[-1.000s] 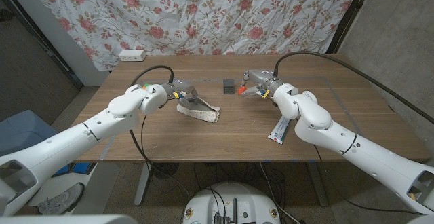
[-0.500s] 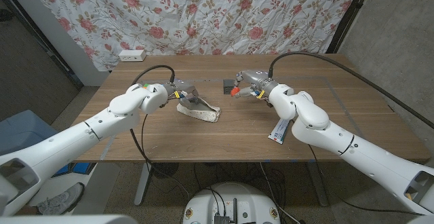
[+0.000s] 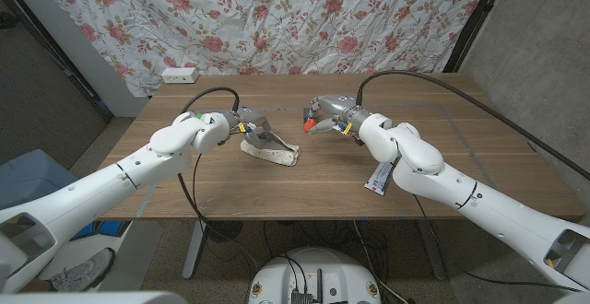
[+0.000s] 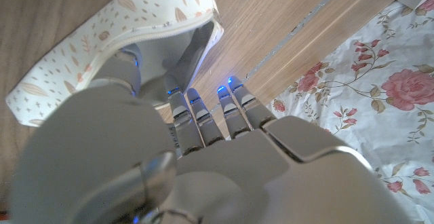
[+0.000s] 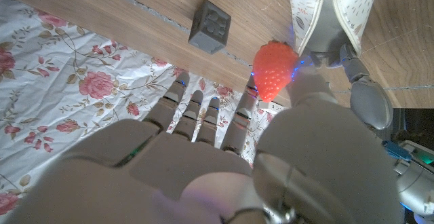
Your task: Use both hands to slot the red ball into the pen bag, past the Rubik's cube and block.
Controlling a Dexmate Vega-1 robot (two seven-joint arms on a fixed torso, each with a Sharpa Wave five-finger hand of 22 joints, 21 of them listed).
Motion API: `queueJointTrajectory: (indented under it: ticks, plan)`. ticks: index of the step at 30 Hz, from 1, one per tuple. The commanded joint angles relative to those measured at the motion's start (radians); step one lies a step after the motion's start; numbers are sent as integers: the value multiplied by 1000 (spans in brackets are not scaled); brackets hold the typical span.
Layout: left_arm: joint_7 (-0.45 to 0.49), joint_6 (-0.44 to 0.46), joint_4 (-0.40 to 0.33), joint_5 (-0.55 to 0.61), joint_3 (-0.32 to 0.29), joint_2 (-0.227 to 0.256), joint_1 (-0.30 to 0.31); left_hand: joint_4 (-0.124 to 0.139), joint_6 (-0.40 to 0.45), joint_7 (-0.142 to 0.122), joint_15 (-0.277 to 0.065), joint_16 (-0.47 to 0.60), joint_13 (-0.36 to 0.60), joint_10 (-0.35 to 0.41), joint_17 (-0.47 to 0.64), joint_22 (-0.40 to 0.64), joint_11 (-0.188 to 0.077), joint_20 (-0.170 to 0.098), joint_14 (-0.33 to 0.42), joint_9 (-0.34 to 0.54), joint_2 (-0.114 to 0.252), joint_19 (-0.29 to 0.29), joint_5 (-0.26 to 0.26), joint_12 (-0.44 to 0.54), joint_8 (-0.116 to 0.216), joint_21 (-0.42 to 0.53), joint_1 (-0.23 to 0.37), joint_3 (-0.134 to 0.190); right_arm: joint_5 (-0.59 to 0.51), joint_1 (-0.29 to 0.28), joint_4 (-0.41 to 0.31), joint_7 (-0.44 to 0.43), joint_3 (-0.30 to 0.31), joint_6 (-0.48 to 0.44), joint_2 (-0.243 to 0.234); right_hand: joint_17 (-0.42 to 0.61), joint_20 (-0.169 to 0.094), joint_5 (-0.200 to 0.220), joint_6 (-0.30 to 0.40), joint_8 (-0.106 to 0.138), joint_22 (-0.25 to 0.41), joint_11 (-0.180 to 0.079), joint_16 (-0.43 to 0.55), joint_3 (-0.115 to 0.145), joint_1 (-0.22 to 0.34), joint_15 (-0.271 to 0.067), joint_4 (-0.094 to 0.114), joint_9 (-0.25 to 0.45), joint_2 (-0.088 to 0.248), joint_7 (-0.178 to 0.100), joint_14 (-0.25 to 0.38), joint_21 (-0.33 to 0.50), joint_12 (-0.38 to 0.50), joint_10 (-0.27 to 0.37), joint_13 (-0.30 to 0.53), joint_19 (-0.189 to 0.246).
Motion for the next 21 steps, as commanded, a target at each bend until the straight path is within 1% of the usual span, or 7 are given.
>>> queueJointTrajectory:
  ticks: [1, 13, 21]
  plan:
    - [-13, -2, -6, 1, -1, 7, 0, 2, -3, -2, -122, 4, 4, -5, 5, 3, 1, -1, -2, 2, 0, -1, 3, 4, 5, -4, -9, -3, 5, 29, 35, 0, -20, 59, 26, 4, 7, 4, 29, 6, 5, 0, -4, -2, 14, 5, -4, 4, -1, -25, 5, 1, -2, 5, 4, 3]
    - [-7, -22, 11, -1, 1, 4, -10, 1, -4, -8, -122, 5, 3, -5, 5, 3, -1, 0, -2, 1, 5, -2, 4, 5, 6, -4, -10, -5, -10, 50, 76, -17, -41, 79, 66, 5, 7, 5, 30, 6, 5, 1, -3, -2, 16, 4, -4, 4, 0, -25, 8, 1, -1, 9, 4, 3]
    - [-6, -16, 6, -6, -5, 10, -1, 0, -6, -12, -123, 6, 3, -5, 5, 3, 0, -1, -1, 1, 6, -2, 4, 5, 7, -3, -11, -6, -9, 66, 98, -26, -54, 95, 92, 5, 6, 5, 32, 7, 5, 0, -3, -2, 17, 4, -4, 4, 1, -24, 9, 1, -1, 11, 4, 3]
